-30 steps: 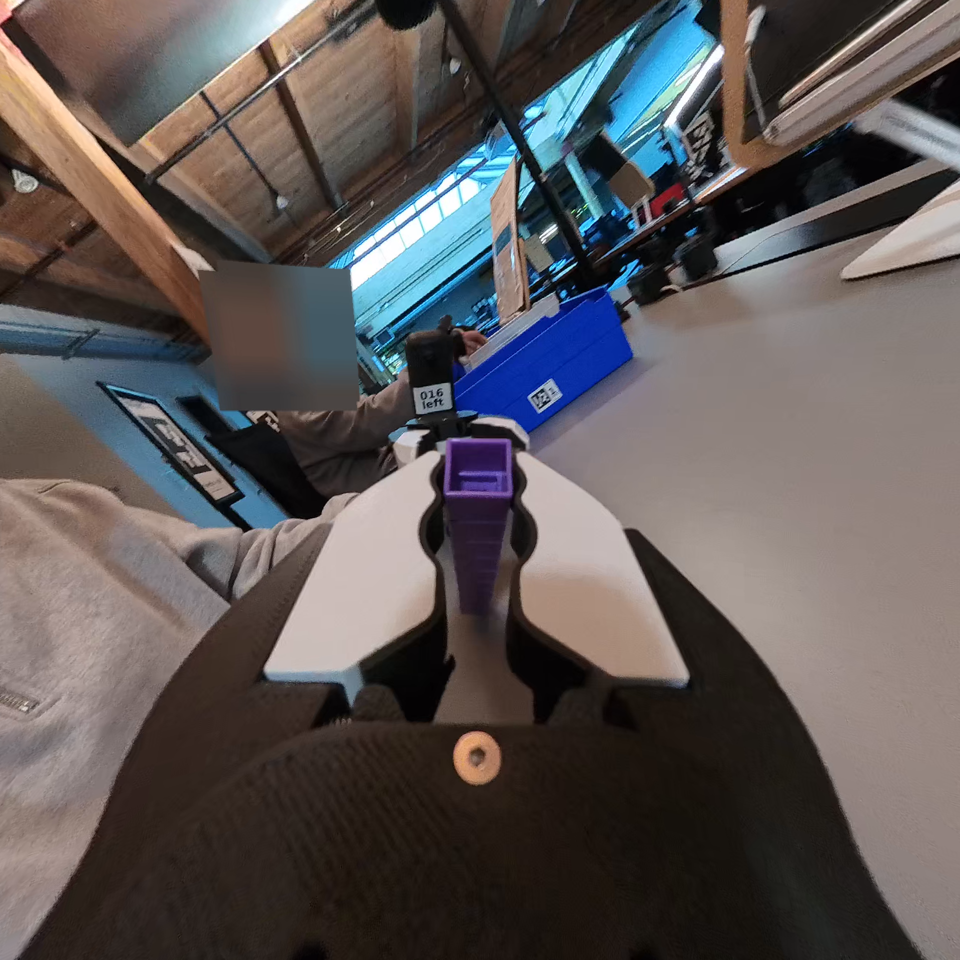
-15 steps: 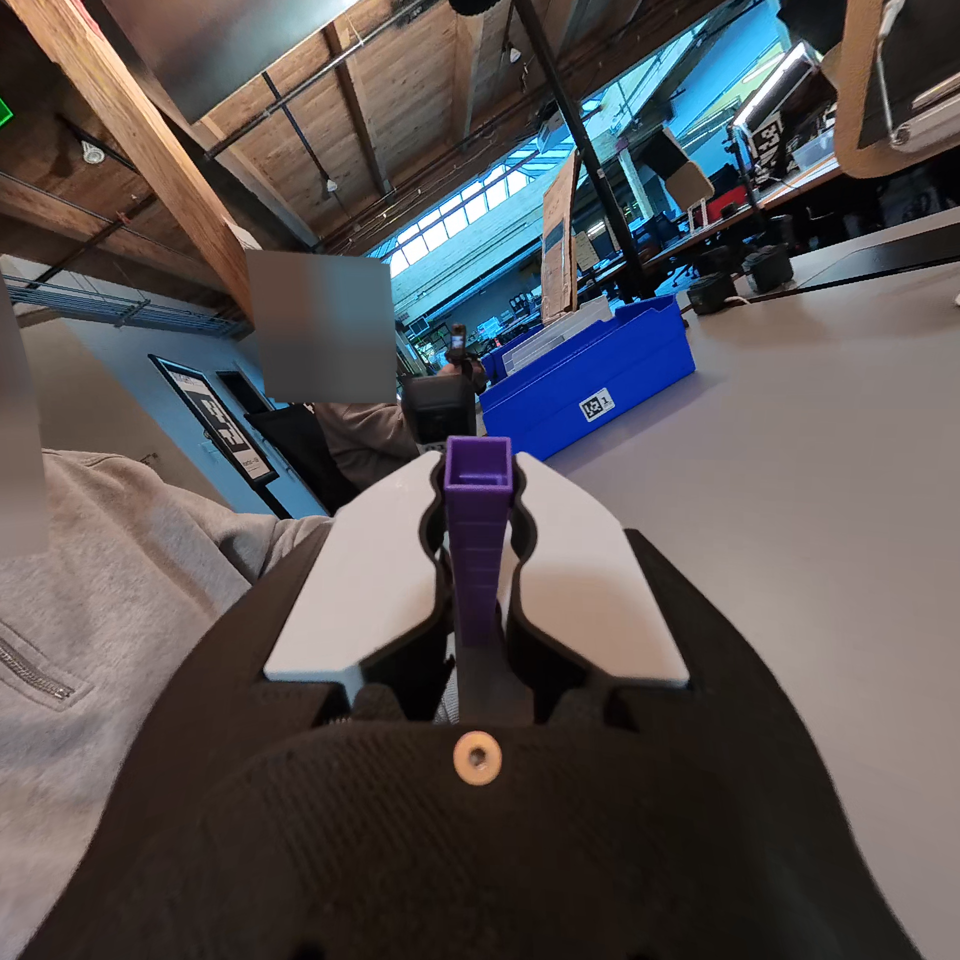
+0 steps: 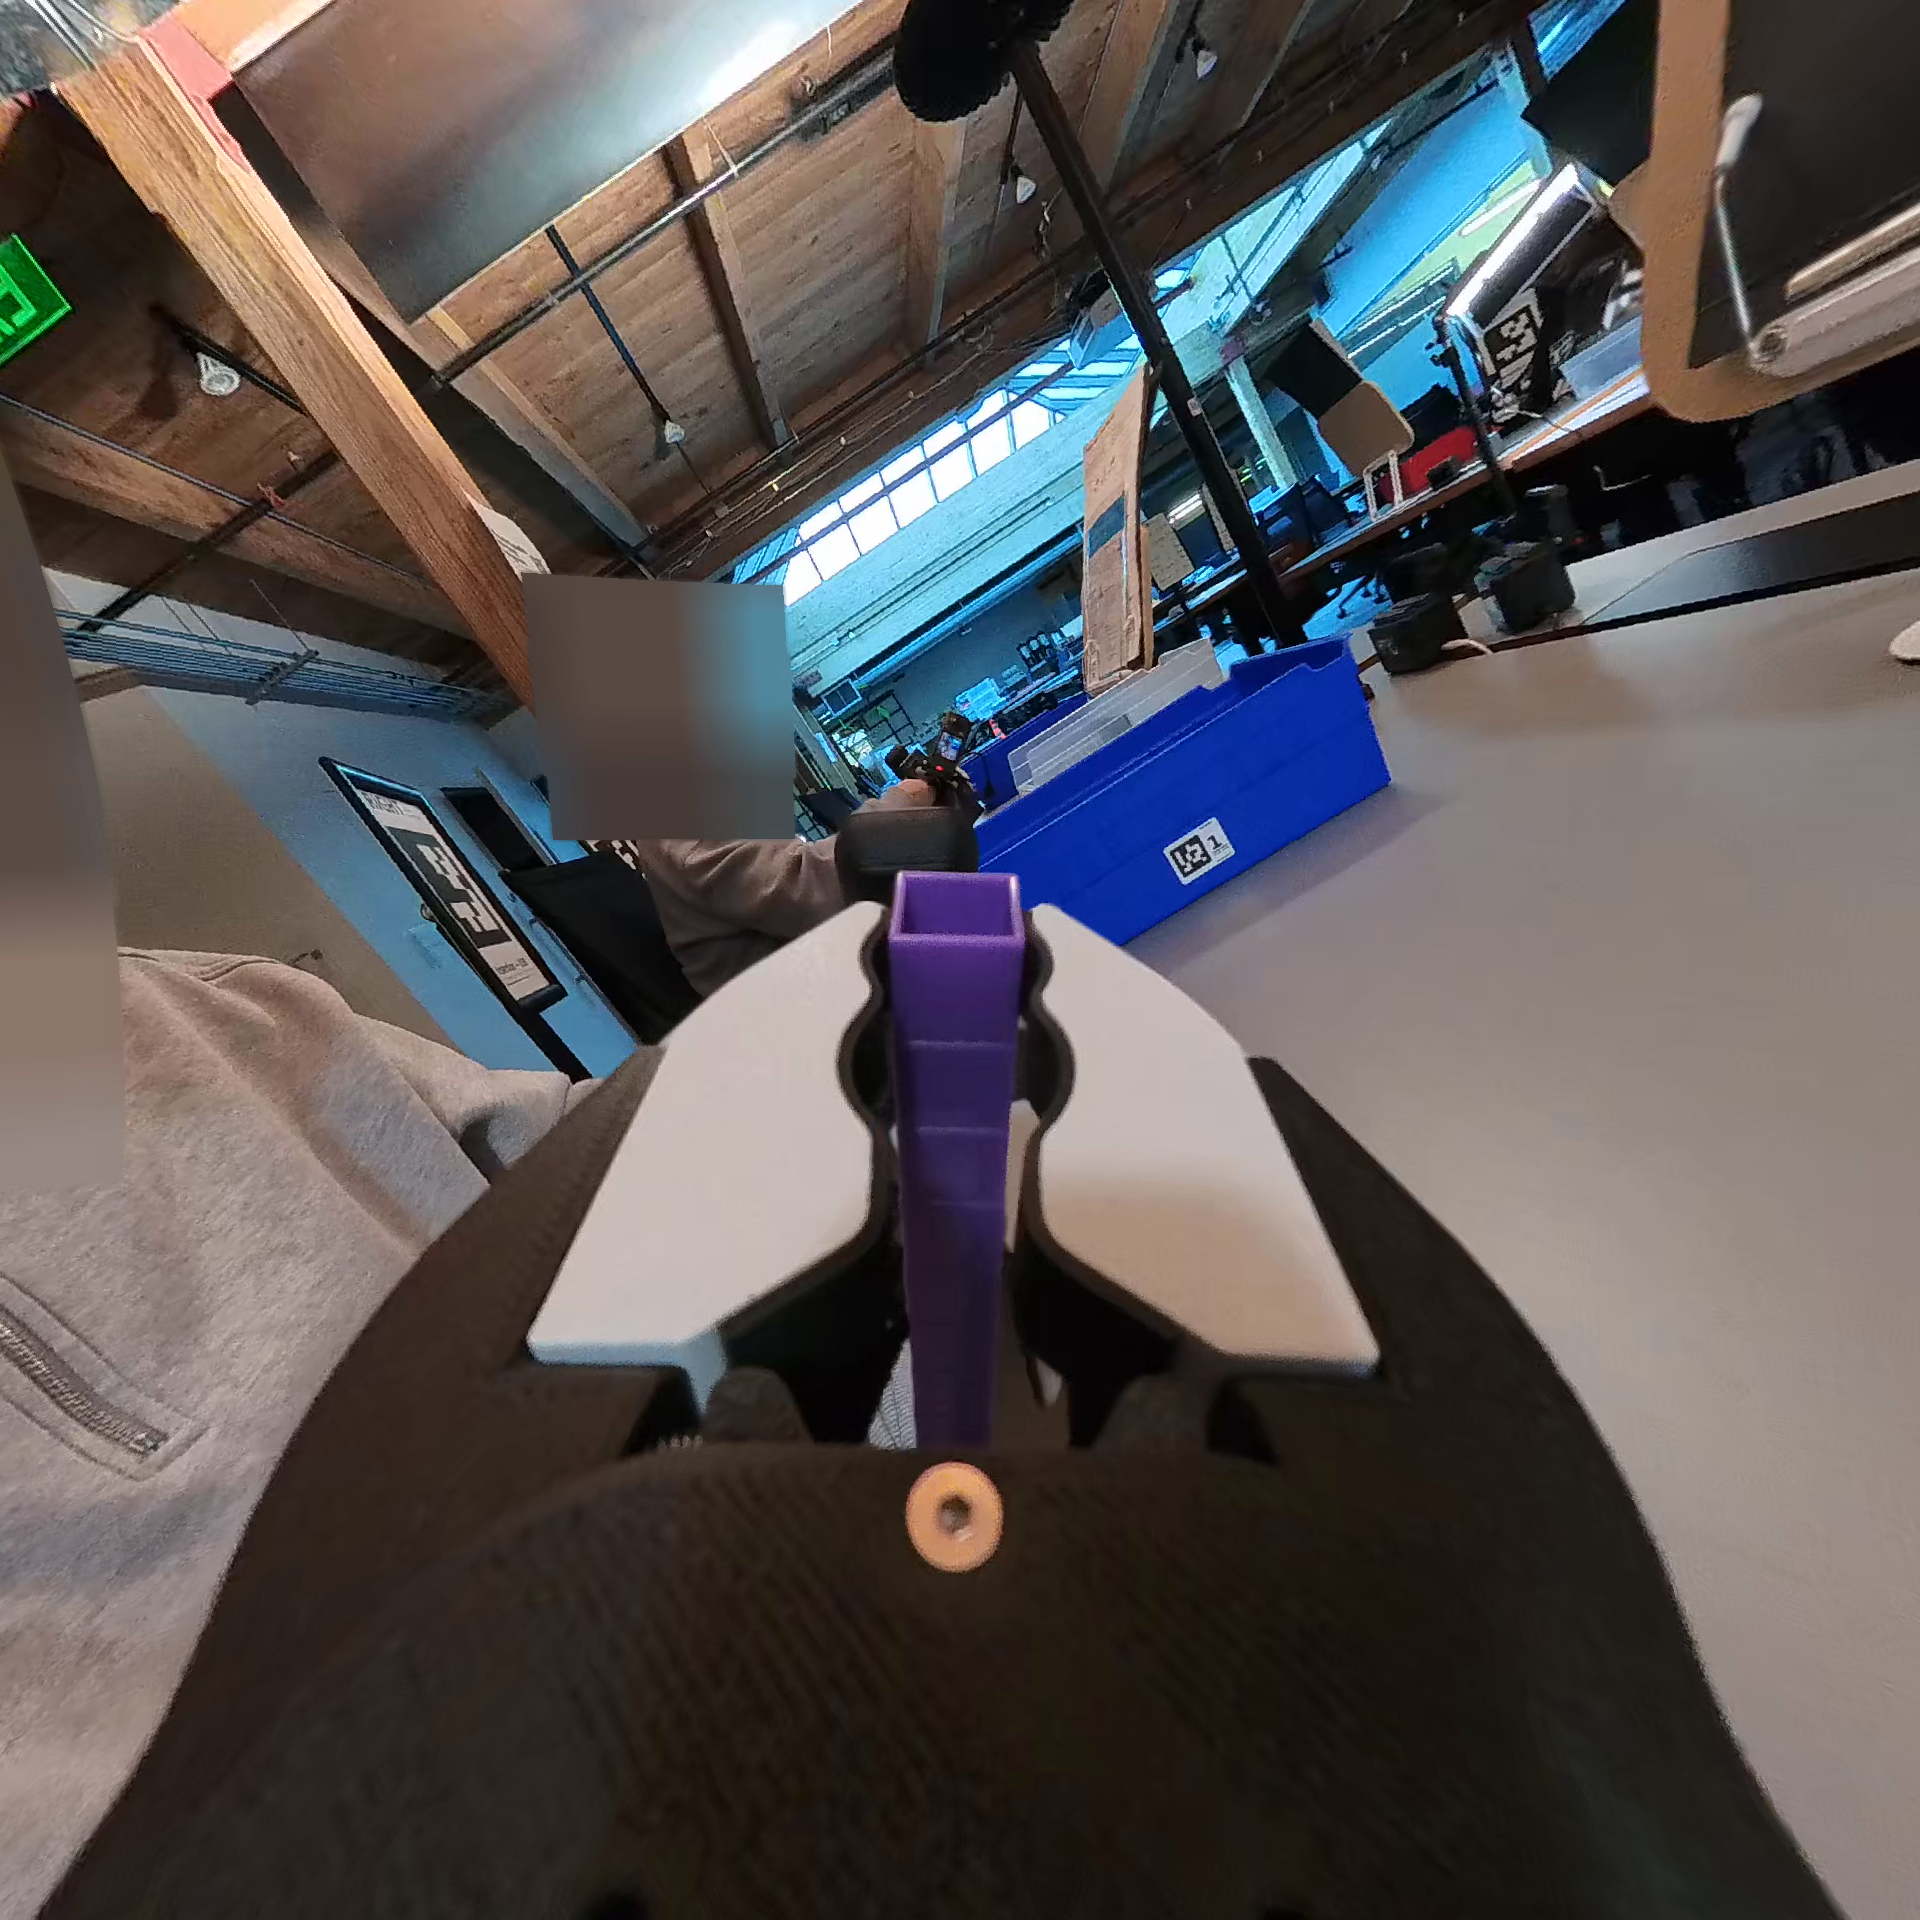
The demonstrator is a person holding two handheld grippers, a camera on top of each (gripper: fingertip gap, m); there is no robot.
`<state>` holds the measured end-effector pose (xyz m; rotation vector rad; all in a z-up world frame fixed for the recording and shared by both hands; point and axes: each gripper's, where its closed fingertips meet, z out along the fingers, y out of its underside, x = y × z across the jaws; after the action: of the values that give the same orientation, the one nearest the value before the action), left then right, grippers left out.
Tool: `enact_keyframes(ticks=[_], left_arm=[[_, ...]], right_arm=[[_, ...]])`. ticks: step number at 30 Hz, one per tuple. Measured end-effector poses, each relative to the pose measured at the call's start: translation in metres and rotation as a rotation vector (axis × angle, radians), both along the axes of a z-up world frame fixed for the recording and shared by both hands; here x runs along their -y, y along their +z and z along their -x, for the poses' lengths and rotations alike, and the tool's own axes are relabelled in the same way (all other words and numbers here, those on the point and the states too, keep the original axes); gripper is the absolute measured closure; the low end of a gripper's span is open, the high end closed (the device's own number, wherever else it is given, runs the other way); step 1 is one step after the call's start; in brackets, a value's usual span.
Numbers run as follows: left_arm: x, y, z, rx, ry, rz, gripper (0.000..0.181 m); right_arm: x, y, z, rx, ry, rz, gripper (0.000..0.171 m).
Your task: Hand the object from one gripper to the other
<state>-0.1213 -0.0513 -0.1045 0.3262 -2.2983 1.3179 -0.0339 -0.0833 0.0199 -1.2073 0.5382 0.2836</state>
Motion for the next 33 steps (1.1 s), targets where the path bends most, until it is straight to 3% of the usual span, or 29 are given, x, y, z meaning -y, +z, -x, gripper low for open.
enact_keyframes(ticks=[2, 4, 9, 12, 15, 19, 24, 33], left_arm=[[0.006, -0.002, 0.007, -0.008, -0.016, -0.013, 0.135], [0.009, -0.006, 0.008, 0.024, -0.008, -0.043, 0.16], [0.012, 0.004, 0.009, 0.048, -0.004, 0.002, 0.159], [0.011, 0.014, 0.003, 0.024, 0.019, 0.06, 0.159], [0.007, 0.022, -0.007, -0.004, 0.064, 0.121, 0.159], [-0.002, 0.038, -0.03, -0.032, 0.165, 0.24, 0.159], [-0.023, 0.057, -0.062, -0.011, 0.304, 0.358, 0.16], [-0.043, 0.068, -0.079, 0.149, 0.368, 0.449, 0.159]], right_arm=[[-0.002, 0.004, 0.002, 0.01, -0.006, -0.003, 0.149], [-0.004, 0.008, 0.005, 0.014, 0.004, -0.018, 0.149], [0.001, 0.018, 0.003, 0.027, -0.022, -0.075, 0.148], [0.012, 0.021, -0.009, 0.039, -0.122, -0.109, 0.114], [0.027, 0.02, -0.022, 0.014, -0.199, -0.159, 0.097], [0.033, 0.009, -0.029, 0.001, -0.226, -0.129, 0.095], [0.013, -0.014, -0.024, 0.037, -0.195, 0.021, 0.098], [-0.036, -0.059, 0.001, 0.227, -0.085, 0.384, 0.105]])
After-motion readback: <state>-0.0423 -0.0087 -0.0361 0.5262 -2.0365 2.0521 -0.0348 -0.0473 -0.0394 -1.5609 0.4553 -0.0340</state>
